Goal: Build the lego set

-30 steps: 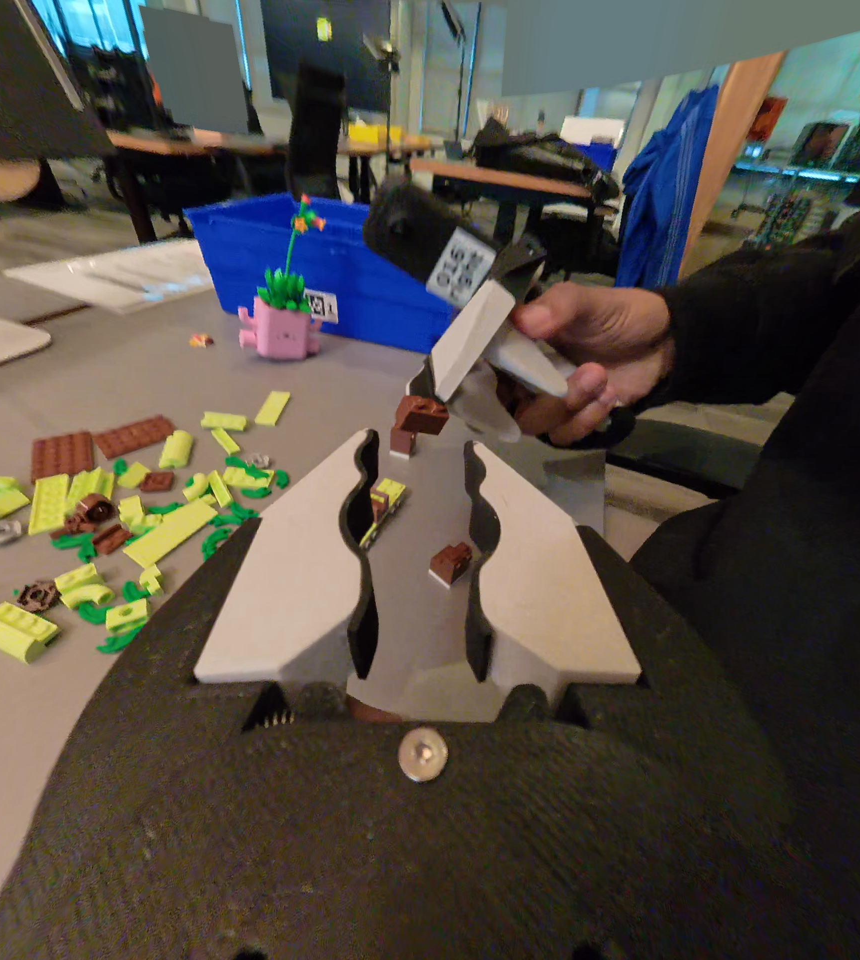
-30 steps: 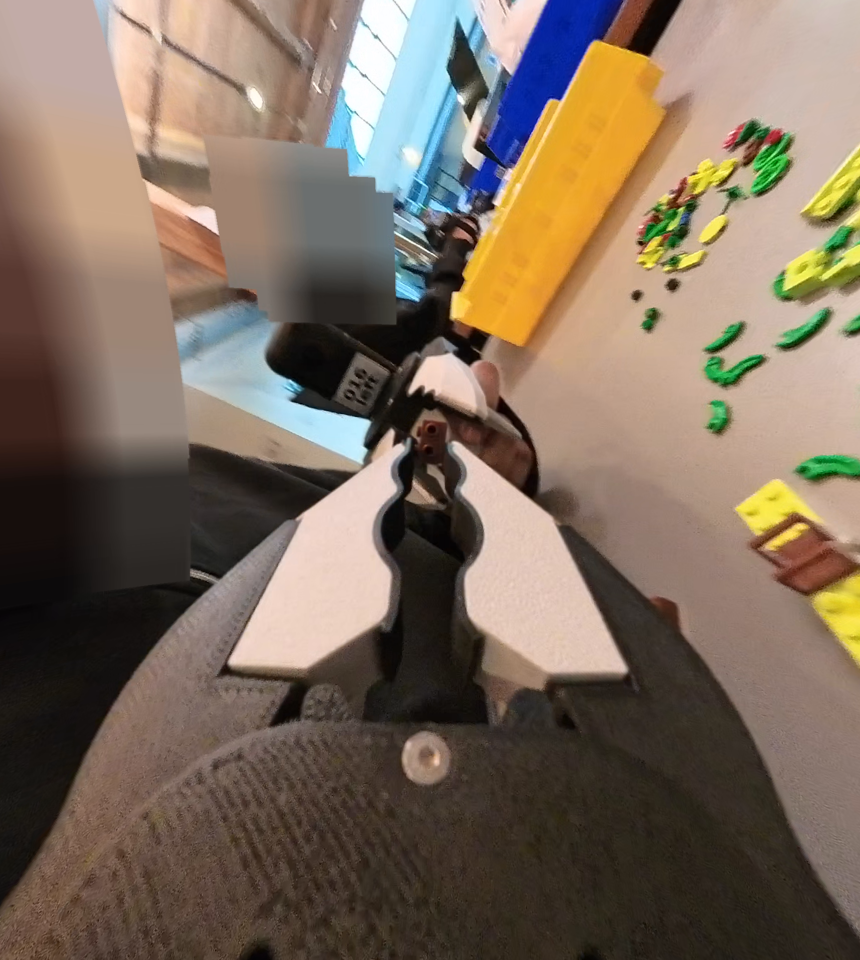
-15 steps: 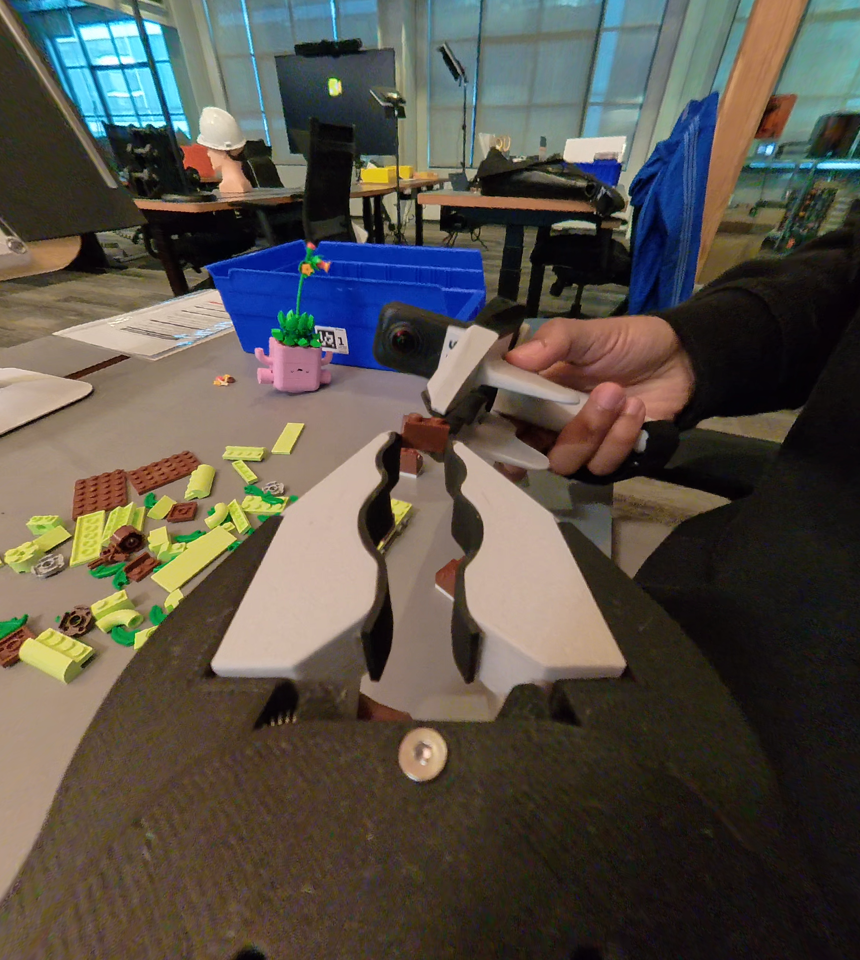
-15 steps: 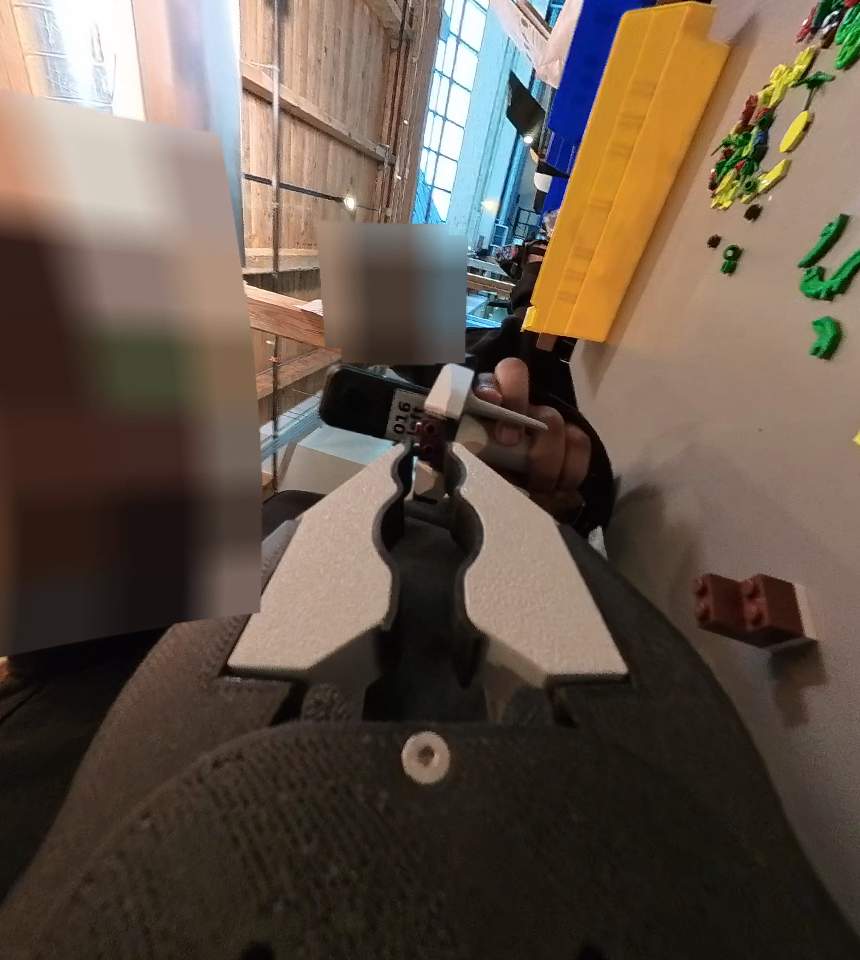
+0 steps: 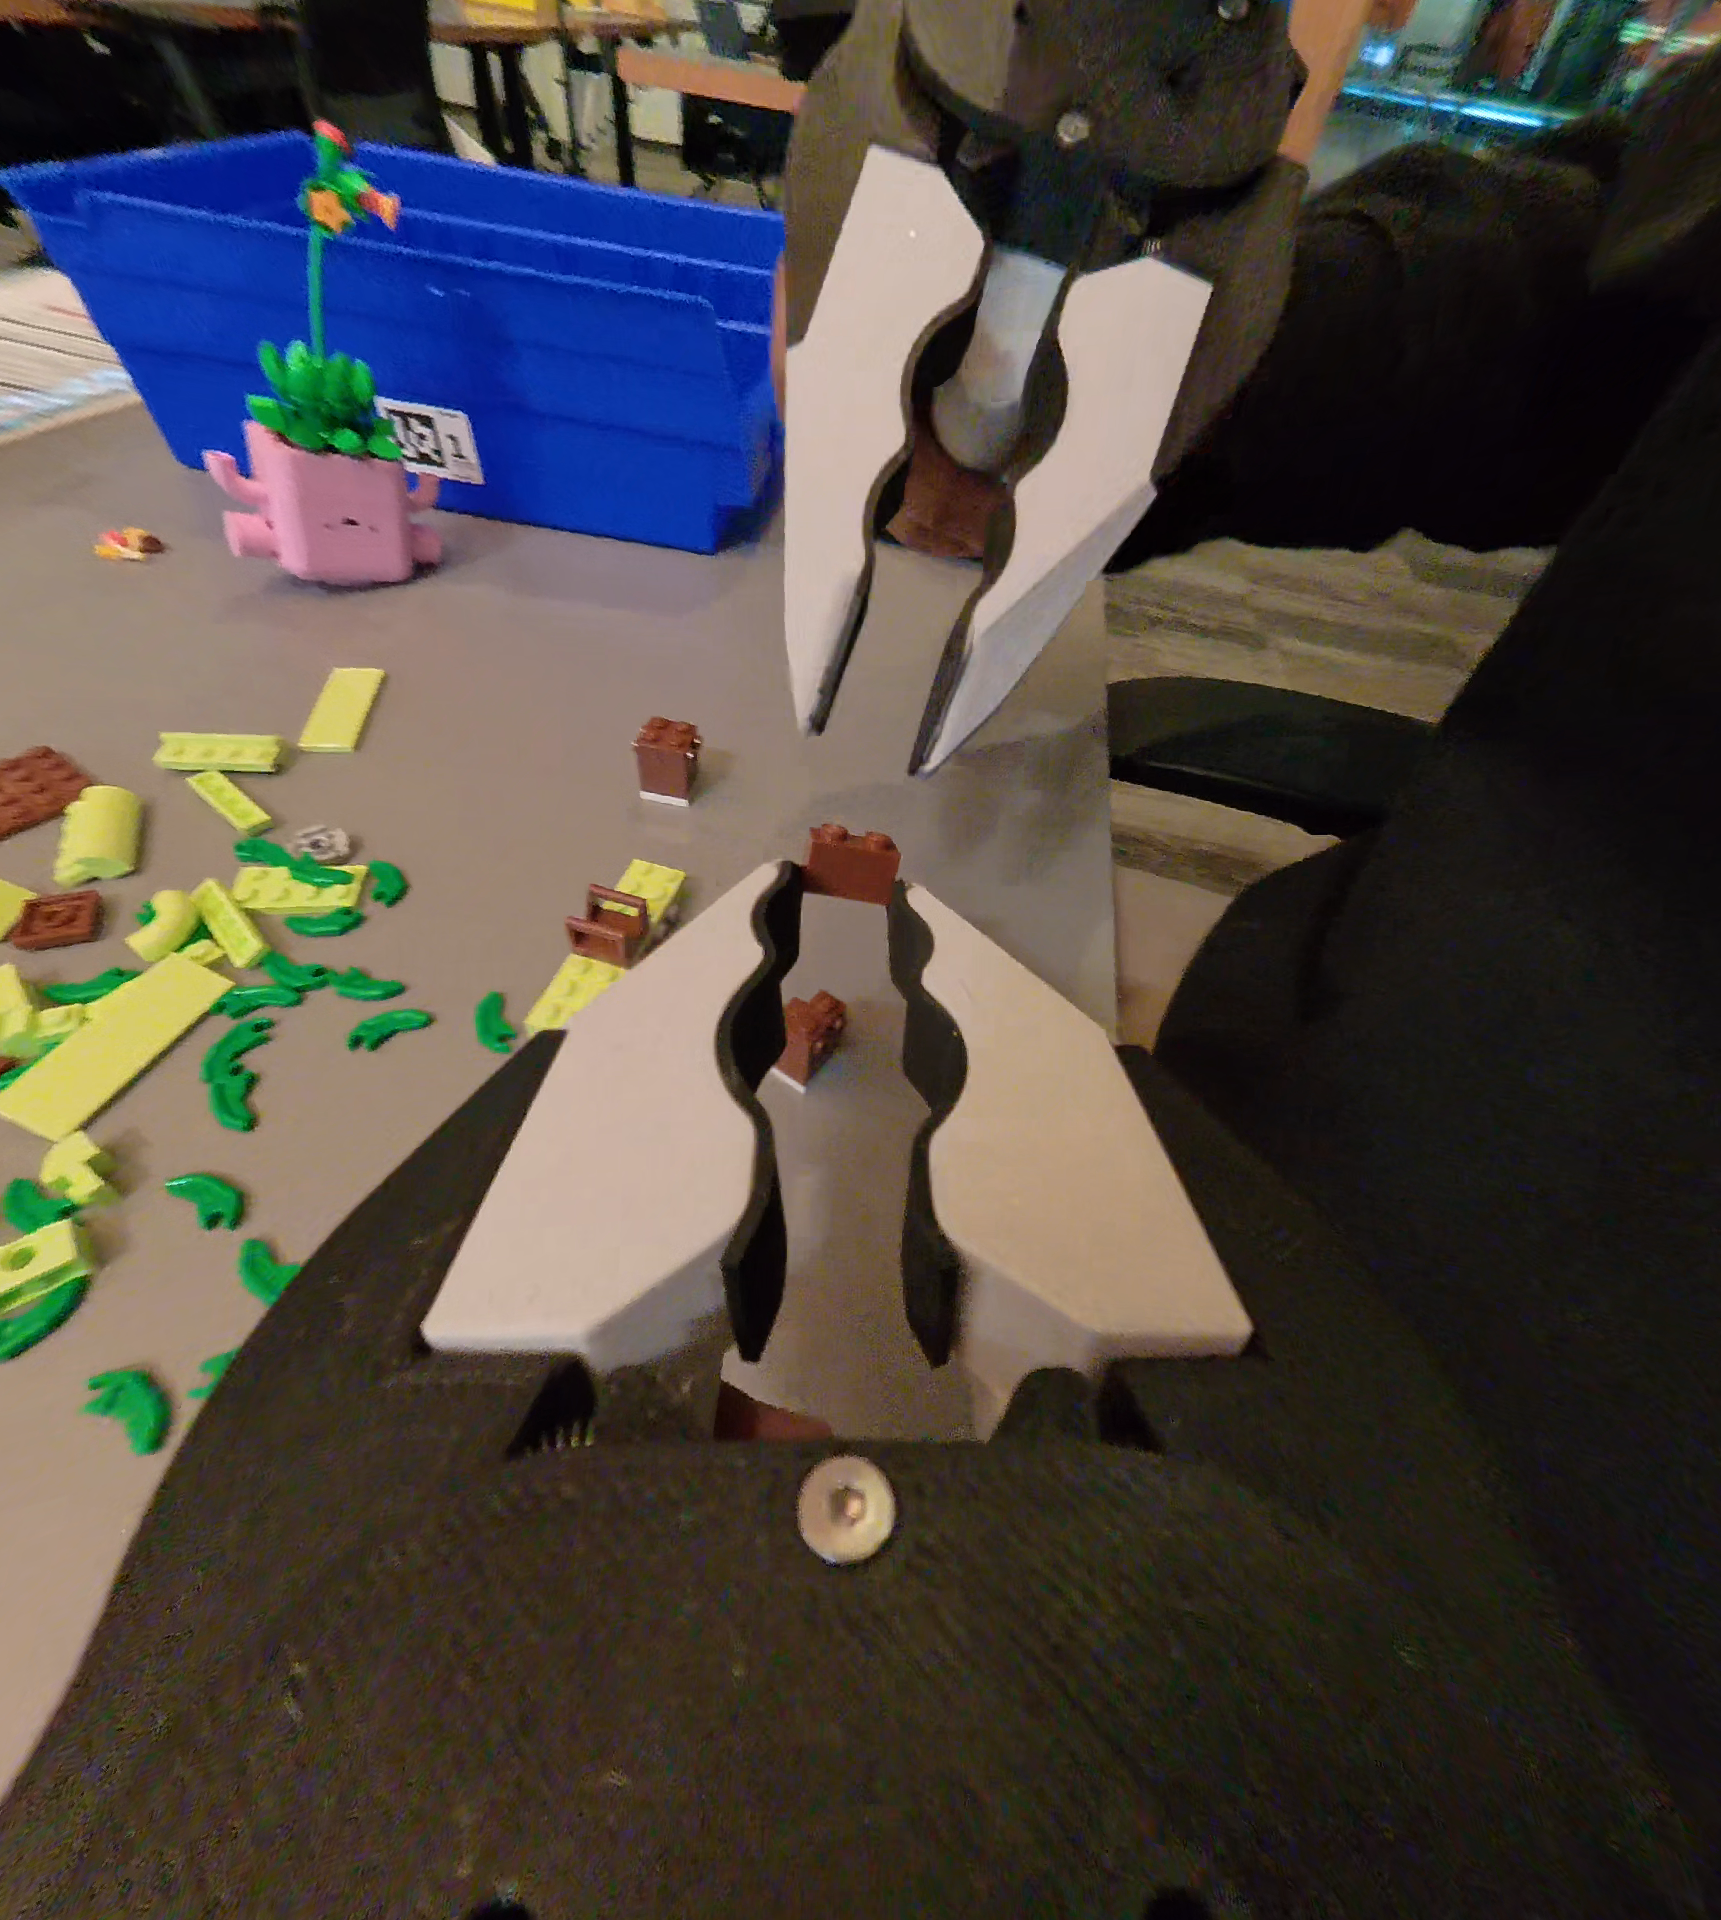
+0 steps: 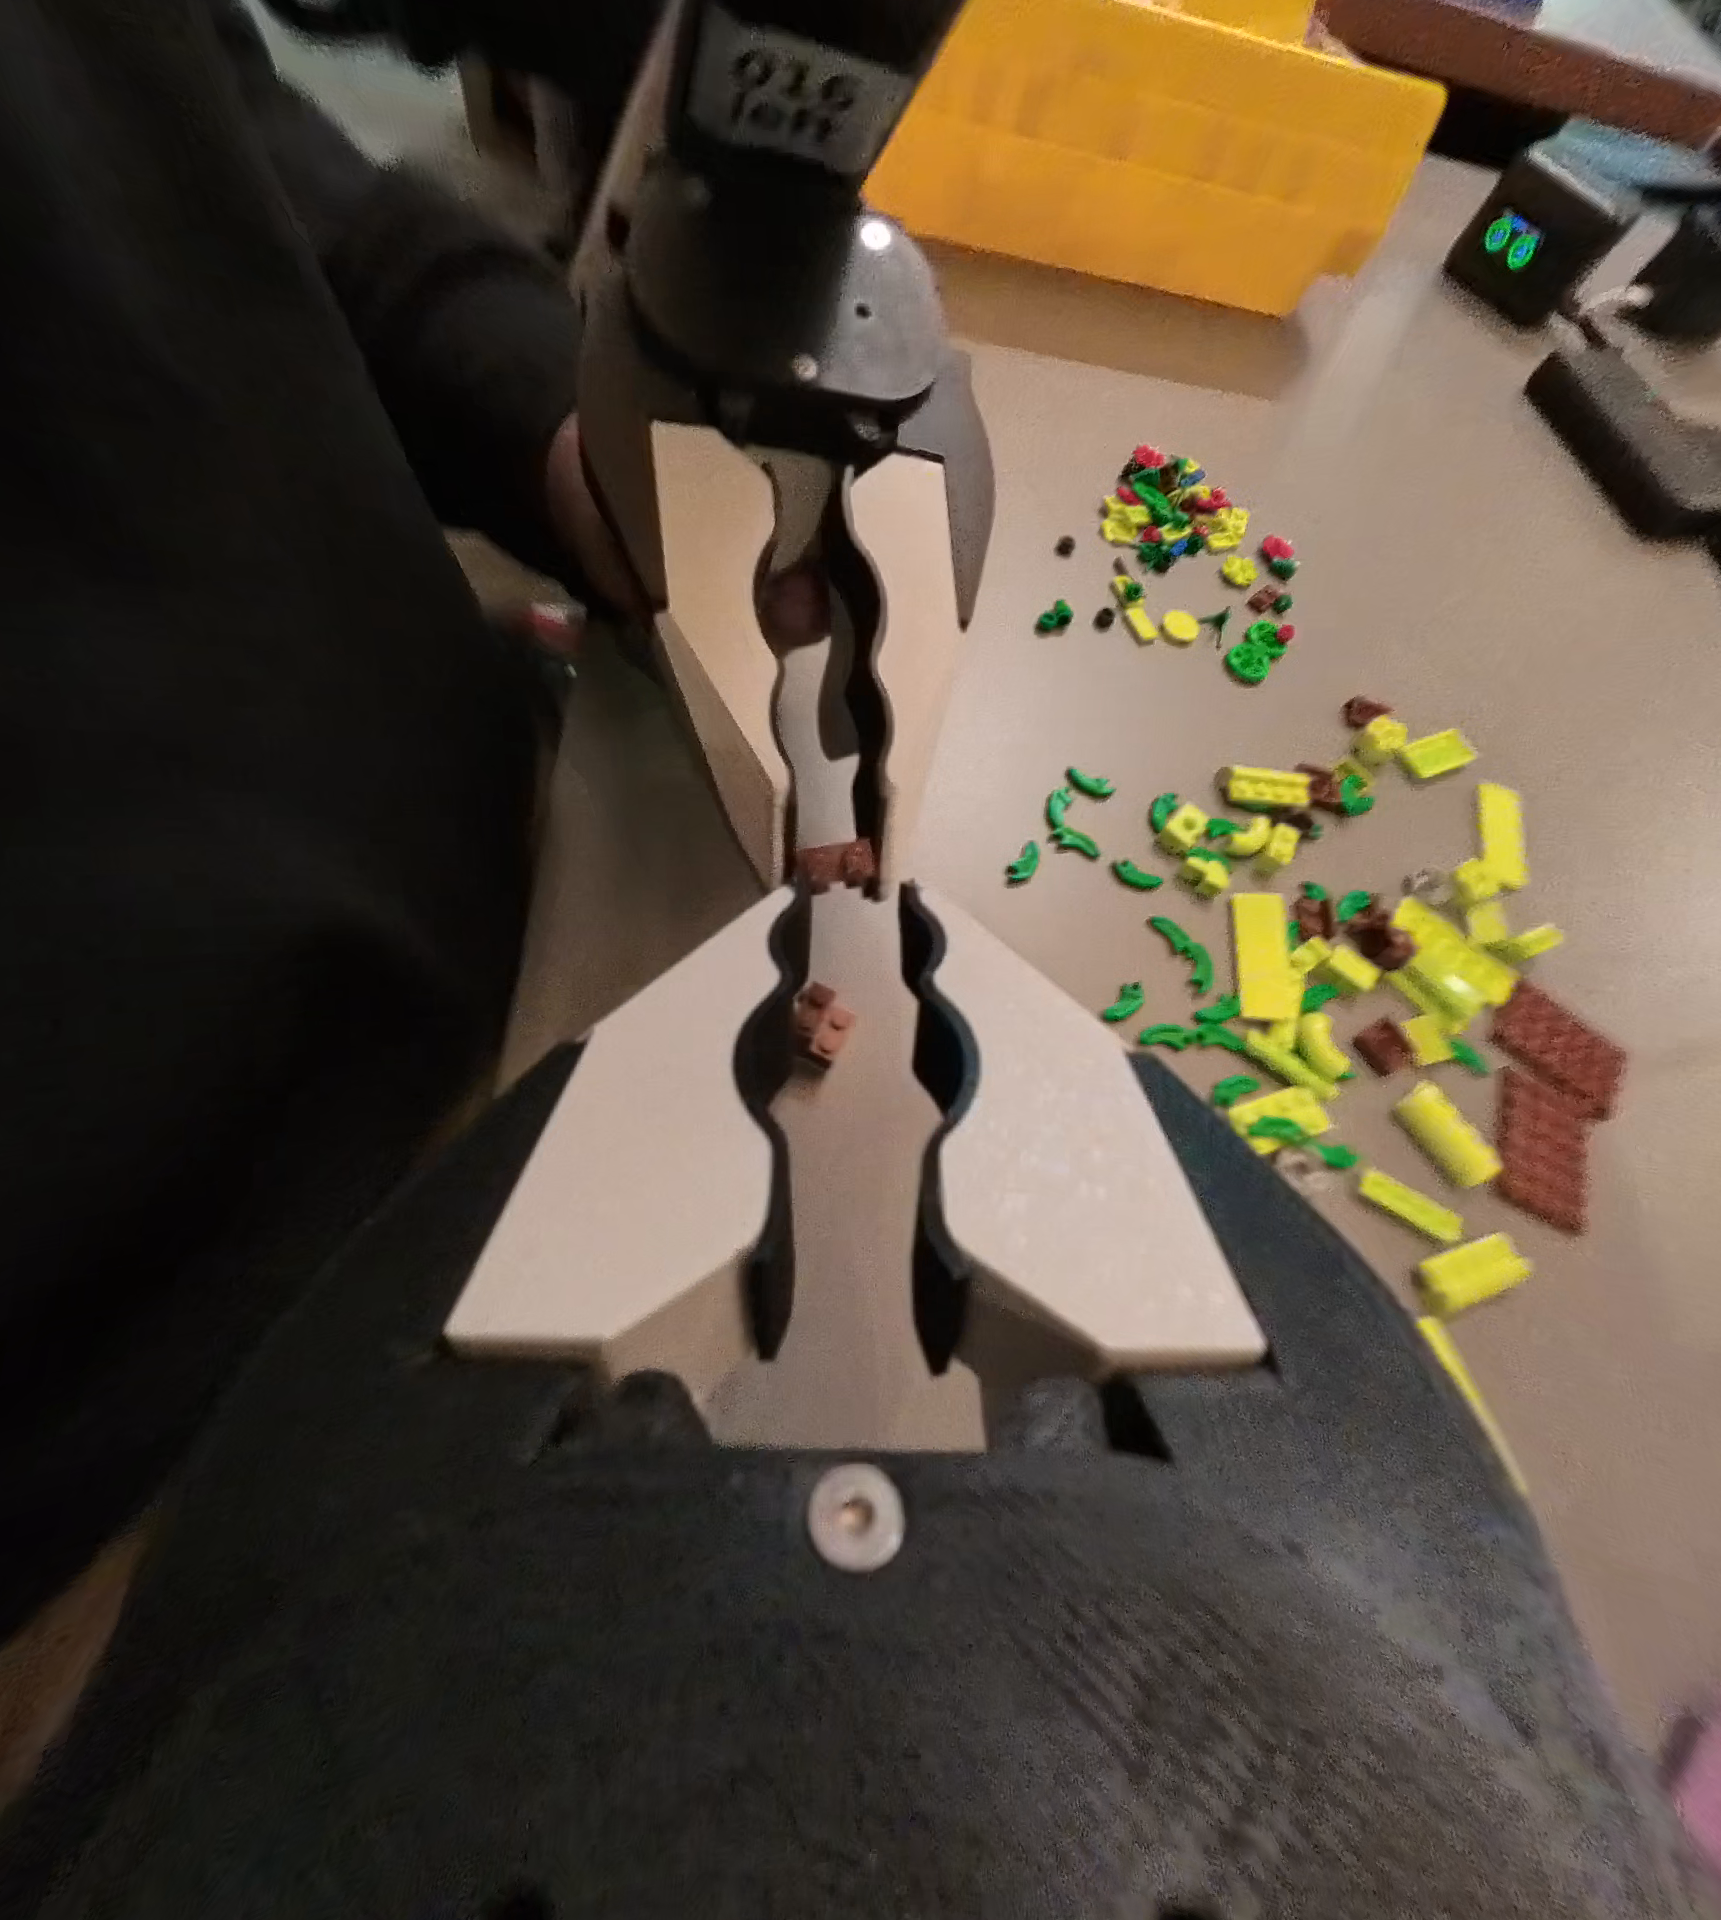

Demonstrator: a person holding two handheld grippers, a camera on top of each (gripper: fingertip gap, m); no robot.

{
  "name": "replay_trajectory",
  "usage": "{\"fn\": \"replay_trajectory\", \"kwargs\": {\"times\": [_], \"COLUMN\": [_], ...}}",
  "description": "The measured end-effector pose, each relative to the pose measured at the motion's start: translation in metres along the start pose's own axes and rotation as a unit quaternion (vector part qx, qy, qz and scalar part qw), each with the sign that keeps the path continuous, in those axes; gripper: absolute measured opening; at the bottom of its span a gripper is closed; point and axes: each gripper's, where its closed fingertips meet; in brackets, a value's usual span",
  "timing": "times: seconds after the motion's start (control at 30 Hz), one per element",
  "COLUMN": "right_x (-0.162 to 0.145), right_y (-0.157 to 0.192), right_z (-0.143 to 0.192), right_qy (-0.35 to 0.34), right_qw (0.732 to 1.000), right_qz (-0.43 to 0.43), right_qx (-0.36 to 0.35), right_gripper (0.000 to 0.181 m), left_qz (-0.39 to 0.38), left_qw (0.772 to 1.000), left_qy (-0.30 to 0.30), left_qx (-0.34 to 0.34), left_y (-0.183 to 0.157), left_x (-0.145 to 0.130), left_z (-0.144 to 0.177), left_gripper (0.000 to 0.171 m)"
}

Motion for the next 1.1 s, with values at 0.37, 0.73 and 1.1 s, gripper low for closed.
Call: {"fn": "replay_trajectory", "kwargs": {"times": [0.37,0.73,1.1], "right_x": [-0.013,-0.06,-0.069], "right_y": [0.017,-0.006,0.002], "right_z": [-0.015,-0.008,-0.024], "right_qy": [0.057,0.155,0.136], "right_qw": [0.995,0.977,0.952], "right_qz": [0.051,0.106,0.192], "right_qx": [0.071,0.102,0.199], "right_gripper": [0.014,0.013,0.014], "left_qz": [0.001,0.071,0.043], "left_qw": [0.999,0.994,0.98], "left_qy": [0.02,0.078,0.179], "left_qx": [-0.028,0.013,0.074], "left_y": [-0.011,0.008,0.017], "left_x": [-0.008,-0.029,-0.06], "left_z": [-0.002,-0.005,-0.01], "left_gripper": [0.014,0.046,0.05]}}
Point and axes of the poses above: each gripper's, where its closed fingertips meet, z back along the fingers, x out of its top, y = z × x across the jaws, and after that the axes turned 12 degrees about -y, right-handed
